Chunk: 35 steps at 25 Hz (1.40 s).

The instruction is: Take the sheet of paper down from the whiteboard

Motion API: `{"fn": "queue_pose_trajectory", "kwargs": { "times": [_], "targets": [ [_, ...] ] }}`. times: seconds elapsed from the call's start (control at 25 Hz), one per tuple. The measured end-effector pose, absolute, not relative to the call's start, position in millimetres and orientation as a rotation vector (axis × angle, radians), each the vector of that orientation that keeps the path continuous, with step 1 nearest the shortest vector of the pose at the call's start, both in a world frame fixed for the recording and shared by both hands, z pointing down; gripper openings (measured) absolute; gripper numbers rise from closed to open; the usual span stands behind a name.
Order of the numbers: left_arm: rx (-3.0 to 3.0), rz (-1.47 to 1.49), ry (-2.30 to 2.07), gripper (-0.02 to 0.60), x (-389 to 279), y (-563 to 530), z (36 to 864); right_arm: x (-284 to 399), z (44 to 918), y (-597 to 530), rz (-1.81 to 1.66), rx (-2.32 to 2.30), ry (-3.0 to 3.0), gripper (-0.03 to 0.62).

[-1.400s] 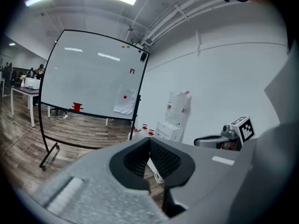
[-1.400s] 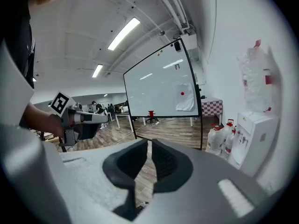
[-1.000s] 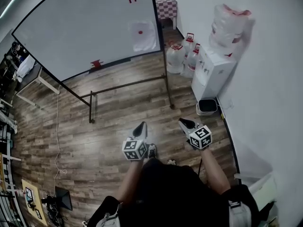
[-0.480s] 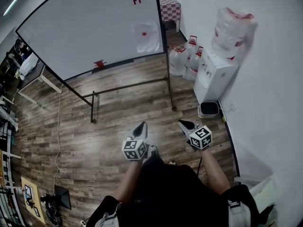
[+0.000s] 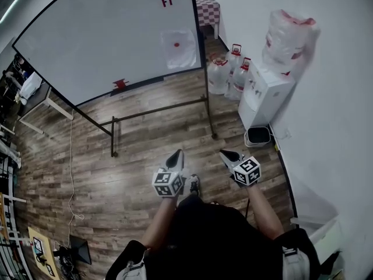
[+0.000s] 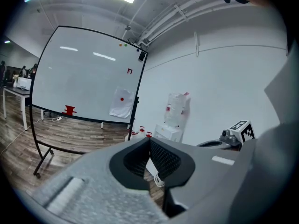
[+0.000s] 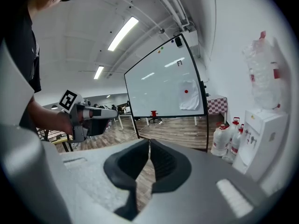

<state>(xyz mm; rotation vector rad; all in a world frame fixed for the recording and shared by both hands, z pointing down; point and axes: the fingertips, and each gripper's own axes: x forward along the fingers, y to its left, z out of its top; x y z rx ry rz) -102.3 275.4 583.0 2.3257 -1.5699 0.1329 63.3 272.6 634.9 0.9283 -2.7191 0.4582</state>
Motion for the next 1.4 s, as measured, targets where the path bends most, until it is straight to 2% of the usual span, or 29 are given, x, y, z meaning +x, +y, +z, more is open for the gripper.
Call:
{"fn": "queue_pose_trajectory", "kwargs": {
  "times": [1.4],
  "targets": [
    [2.340,0.061,-1.458,0.011,-179,28,593,-9,650,52,0.526,1.010,-2.613,0.014]
  ]
}}
